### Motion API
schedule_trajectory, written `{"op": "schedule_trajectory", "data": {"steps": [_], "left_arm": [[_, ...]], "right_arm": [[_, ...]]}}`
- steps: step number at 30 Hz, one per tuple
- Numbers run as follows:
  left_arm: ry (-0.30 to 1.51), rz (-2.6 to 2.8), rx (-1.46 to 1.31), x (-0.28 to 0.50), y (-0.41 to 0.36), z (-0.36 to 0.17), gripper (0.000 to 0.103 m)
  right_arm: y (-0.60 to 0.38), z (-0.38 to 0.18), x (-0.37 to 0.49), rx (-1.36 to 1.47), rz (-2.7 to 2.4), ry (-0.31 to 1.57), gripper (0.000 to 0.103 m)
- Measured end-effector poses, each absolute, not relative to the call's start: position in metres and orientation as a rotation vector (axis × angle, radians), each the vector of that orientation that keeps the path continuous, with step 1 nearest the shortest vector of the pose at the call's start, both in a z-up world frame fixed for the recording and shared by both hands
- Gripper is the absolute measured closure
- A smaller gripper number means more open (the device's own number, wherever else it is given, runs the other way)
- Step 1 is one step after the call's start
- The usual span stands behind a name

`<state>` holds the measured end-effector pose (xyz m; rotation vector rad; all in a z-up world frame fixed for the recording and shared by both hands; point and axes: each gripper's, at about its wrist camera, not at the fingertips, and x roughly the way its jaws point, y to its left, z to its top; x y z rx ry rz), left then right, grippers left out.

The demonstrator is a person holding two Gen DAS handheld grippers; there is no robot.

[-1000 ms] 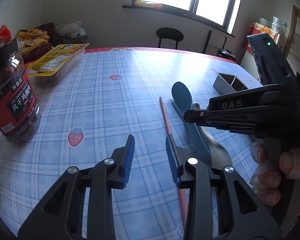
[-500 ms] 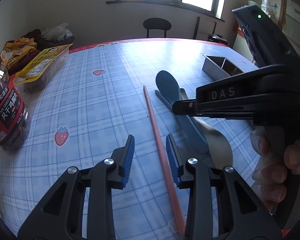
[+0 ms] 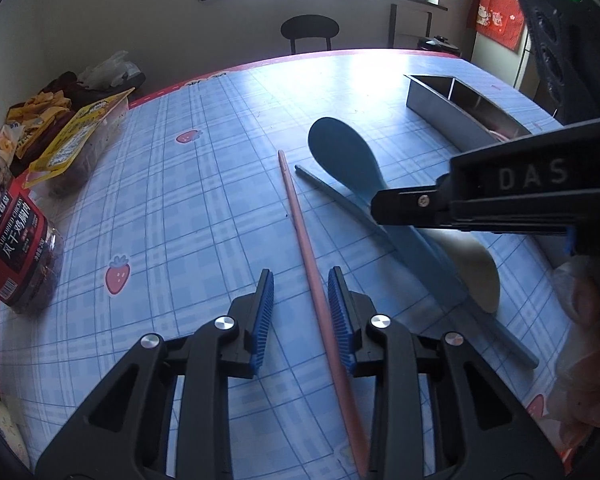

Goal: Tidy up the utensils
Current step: 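Close the left gripper on the pink chopstick while the right gripper lifts the blue spoon, then carry the blue spoon and pink chopstick into the steel caddy with both grippers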

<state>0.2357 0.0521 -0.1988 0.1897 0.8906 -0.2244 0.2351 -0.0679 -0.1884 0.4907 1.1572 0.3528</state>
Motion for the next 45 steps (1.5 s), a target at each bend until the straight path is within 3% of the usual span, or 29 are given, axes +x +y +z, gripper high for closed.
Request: {"op": "schedule_trajectory", "data": {"steps": [2,7,9,10,12,35,45], "left_arm": [[0.887,-0.194,0.212,0.235,0.05,-0.199,0.062],[0.887,-0.185,0.216,0.236,0.051,-0.199,0.061],[0.885,-0.216,0.212,0.235,0.051,-0.198,0.073],[0.885,-0.241,0.213,0.234,0.05,-0.198,0.088],[0.883,-0.238,0.216,0.234,0.05,-0.198,0.092],[0.773,-0.256,-0.229,0.23,0.122,-0.181,0.093],[0.699,-0.231,-0.3,0.218,0.131,-0.155,0.093]], "right_arm": [[-0.071,-0.187,0.232,0.507,0.359,1.15,0.096],[-0.075,-0.177,0.219,0.535,0.404,1.116,0.096],[-0.076,-0.171,0.215,0.533,0.414,1.093,0.096],[-0.078,-0.168,0.212,0.538,0.422,1.081,0.096],[-0.081,-0.163,0.208,0.552,0.436,1.063,0.096],[-0.137,-0.143,0.188,0.61,0.433,0.968,0.096],[-0.23,-0.134,0.177,0.632,0.313,0.891,0.096]]}}
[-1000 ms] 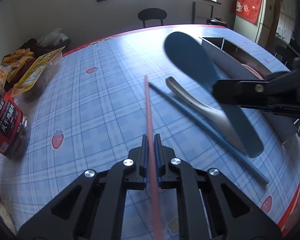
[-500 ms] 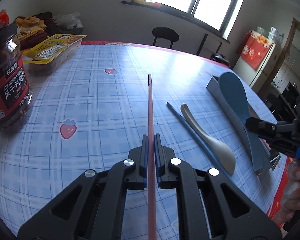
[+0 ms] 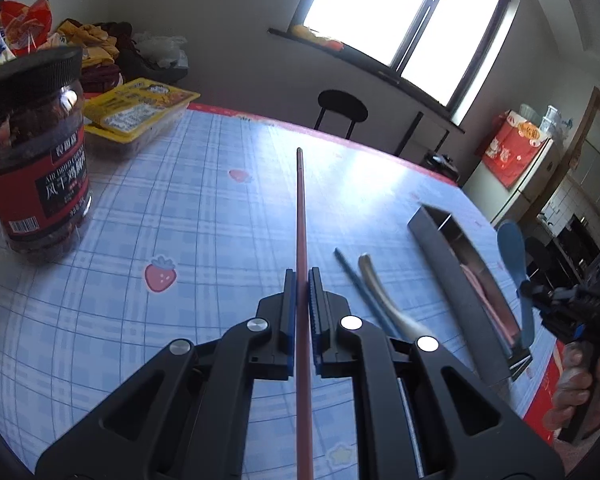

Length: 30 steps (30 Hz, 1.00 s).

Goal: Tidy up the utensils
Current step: 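Carry the blue spoon and pink chopstick into the steel caddy with both grippers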

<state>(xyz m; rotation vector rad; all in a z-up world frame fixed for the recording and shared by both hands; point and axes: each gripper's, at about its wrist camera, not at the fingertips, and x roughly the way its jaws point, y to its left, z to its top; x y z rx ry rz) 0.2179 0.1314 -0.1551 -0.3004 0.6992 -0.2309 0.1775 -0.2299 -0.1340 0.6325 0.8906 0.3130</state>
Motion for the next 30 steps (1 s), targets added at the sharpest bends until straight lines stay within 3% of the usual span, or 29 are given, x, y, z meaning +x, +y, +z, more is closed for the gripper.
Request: {"op": "schedule_trajectory", "data": {"steps": [13,30], "left_arm": [[0.718,-0.367,-0.398,0.215,0.053,-0.139,0.093],[0.852,-0.477,-0.7,0.247,-0.065,-0.173,0.093]], "right_arm": [[-0.268,-0.149,0.188,0.635,0.279,0.886,0.096],[-0.277,-0.164,0.202,0.644,0.315,0.887,0.096]]}}
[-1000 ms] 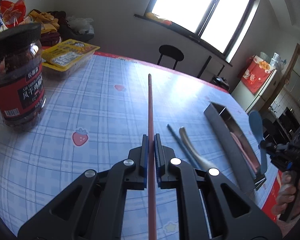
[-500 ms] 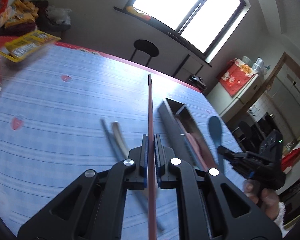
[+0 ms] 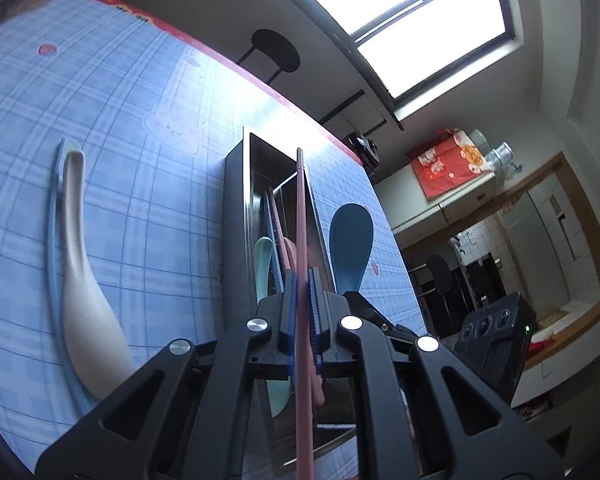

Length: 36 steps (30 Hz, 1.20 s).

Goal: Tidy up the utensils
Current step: 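Carry the blue spoon and pink chopstick into the steel caddy with both grippers, then open both grippers to release the spoon and chopstick in the caddy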

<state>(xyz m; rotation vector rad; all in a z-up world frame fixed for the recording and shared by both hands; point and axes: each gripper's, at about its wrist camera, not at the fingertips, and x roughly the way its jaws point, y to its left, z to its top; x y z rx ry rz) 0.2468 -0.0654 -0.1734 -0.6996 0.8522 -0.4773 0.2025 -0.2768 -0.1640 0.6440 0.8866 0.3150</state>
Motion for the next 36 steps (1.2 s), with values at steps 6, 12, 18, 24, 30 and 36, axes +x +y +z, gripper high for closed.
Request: {"op": "schedule_trajectory", "data": {"steps": [6,12,18,24,30,36], "left_arm": [[0.868,-0.45,-0.696,0.254,-0.082,-0.183,0.093],[0.877,-0.423,-0.659,0.259,-0.086,-0.186,0.093],[0.819,-0.432,-0.643,0.259,-0.08,-0.168,0.06],[0.69,-0.402,-0.505,0.244,-0.06,-0.118,0.012],[0.596,-0.292,-0.311,0.218,-0.028,-0.081,0.006],[0.577,-0.158,-0.154,0.195,0.009,-0.08,0.006]], "right_arm": [[-0.28,-0.167,0.207,0.645,0.327,0.89,0.096],[-0.28,-0.173,0.21,0.655,0.33,0.899,0.096],[-0.281,-0.162,0.208,0.639,0.364,0.872,0.072],[-0.277,-0.124,0.19,0.482,0.319,0.755,0.017],[-0.255,-0.097,0.175,0.329,0.33,0.685,0.008],[-0.227,-0.092,0.168,0.215,0.34,0.683,0.008]]}}
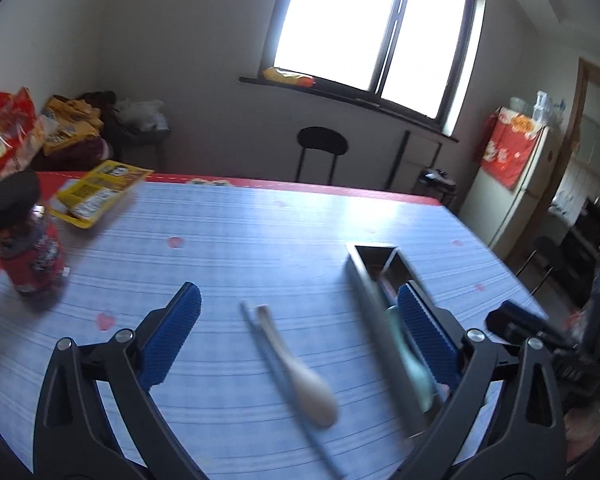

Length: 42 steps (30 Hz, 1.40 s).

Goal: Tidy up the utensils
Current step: 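Open both grippers to release the spoon and chopstick in the caddy, then grasp the white spoon with the right gripper while the left gripper moves to the blue chopstick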

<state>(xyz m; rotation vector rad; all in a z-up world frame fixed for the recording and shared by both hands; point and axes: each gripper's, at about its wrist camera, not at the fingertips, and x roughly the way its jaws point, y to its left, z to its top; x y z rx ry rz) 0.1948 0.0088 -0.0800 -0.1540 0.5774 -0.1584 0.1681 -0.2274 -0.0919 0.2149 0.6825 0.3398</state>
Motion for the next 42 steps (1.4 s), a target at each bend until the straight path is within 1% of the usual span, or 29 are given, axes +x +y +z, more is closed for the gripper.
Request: {"op": "schedule_trajectory", "data": {"steps": [10,12,14,15,16,17,20,27,29,31,39,41,42], "left_arm": [[0.652,-0.04,-0.094,0.183,0.058,-0.122,0.006],[0.66,-0.013,-0.085,0.184,0.066,-0.13,0.006],[0.67,0.014,-0.09,0.188,0.074,-0.138,0.006],[0.675,0.025,-0.099,0.191,0.078,-0.141,0.006],[0.678,0.031,-0.113,0.194,0.082,-0.144,0.006],[0.68,0.035,-0.13,0.197,0.086,-0.148,0.006],[0.685,0.036,-0.157,0.203,0.092,-0.157,0.006],[0.691,0.005,-0.174,0.207,0.097,-0.168,0.006],[0.678,-0.012,-0.191,0.205,0.1,-0.168,0.006],[0.681,-0.027,-0.213,0.205,0.103,-0.168,0.006],[0.672,-0.048,-0.197,0.203,0.096,-0.167,0.006],[0.671,-0.051,-0.197,0.202,0.096,-0.167,0.006],[0.672,-0.053,-0.201,0.202,0.096,-0.167,0.006]], "right_arm": [[-0.18,-0.105,0.173,0.065,0.431,0.753,0.008],[-0.165,-0.109,0.178,0.035,0.483,0.799,0.017],[-0.15,-0.116,0.185,0.012,0.531,0.862,0.031],[-0.142,-0.12,0.19,0.004,0.553,0.901,0.034],[-0.136,-0.124,0.195,0.003,0.567,0.931,0.039],[-0.129,-0.128,0.198,0.007,0.582,0.963,0.047],[-0.109,-0.141,0.213,0.026,0.621,1.08,0.059],[-0.071,-0.167,0.242,0.014,0.609,1.254,0.065],[-0.069,-0.175,0.248,0.023,0.588,1.298,0.07],[-0.069,-0.18,0.254,0.028,0.563,1.34,0.07],[-0.064,-0.183,0.256,0.042,0.543,1.371,0.07],[-0.065,-0.183,0.259,0.037,0.537,1.374,0.075],[-0.066,-0.184,0.26,0.043,0.533,1.38,0.076]]}}
